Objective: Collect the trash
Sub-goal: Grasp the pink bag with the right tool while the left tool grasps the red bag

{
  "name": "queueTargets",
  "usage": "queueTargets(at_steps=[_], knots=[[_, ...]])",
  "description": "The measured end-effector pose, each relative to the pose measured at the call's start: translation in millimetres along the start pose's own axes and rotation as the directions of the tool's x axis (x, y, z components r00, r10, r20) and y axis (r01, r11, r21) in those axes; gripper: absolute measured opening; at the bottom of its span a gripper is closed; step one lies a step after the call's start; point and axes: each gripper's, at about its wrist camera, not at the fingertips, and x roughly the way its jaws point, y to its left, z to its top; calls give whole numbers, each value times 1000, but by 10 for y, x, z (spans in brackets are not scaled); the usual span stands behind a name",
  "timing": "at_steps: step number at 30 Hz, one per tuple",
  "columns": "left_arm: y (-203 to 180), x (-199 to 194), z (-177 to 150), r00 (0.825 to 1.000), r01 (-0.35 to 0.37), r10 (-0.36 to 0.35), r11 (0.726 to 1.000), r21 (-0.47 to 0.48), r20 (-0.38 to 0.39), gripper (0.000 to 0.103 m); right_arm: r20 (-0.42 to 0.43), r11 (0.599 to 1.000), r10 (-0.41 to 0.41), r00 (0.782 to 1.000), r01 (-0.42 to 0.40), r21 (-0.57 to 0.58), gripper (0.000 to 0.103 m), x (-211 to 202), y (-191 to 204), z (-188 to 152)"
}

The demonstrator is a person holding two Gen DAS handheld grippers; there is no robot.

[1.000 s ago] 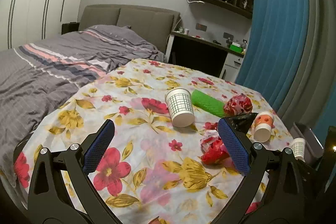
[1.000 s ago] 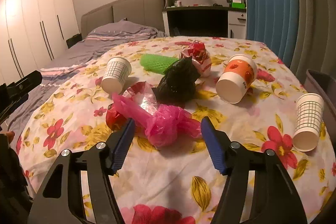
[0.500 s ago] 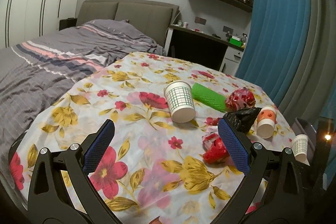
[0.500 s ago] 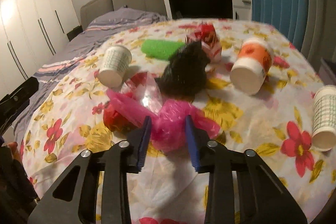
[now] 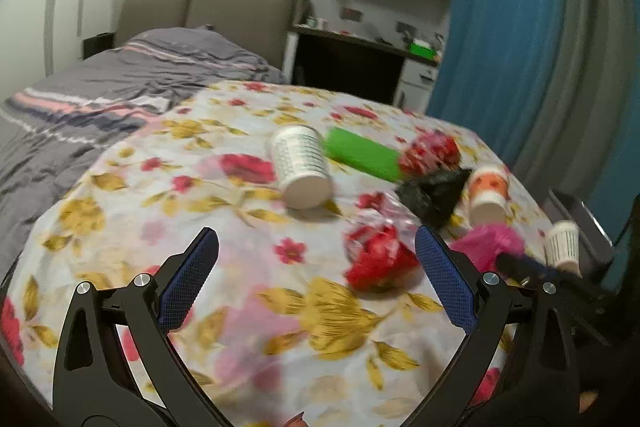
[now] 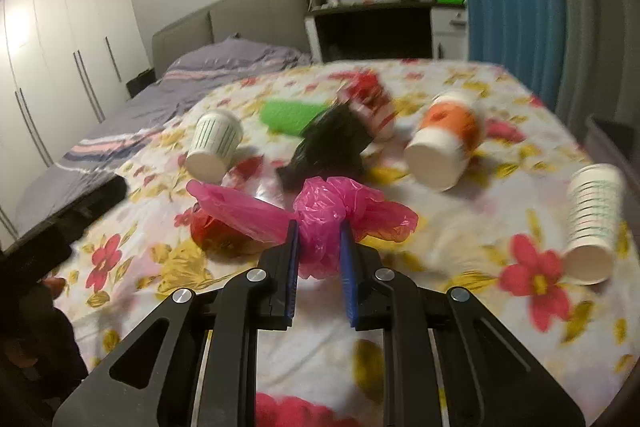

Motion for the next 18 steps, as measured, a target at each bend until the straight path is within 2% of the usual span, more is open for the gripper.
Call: queueTargets(at_steps=[5,10,13,16,18], knots=[[-238,201,-8,999,21,-19,999,50,-41,97,70,999,-32,997,30,24,20,-307,-201,18],[-388,410,-22,995,15,-7,996,84,-95,96,124,997,-62,990,57,45,20,-530,-384,38],[-427,523,-38,989,36,-25,997,72,-145,94,148,996,-83,986,77,43,20,-631,-447,16],[-419,639,-64,980,54,-44,997,48,-195,86,154,996,-86,984,81,39,20,-695,-492,-27],[-390,708,-76,973,63,-56,998,24,-225,84,156,996,-84,984,78,41,20,-717,-518,-49]])
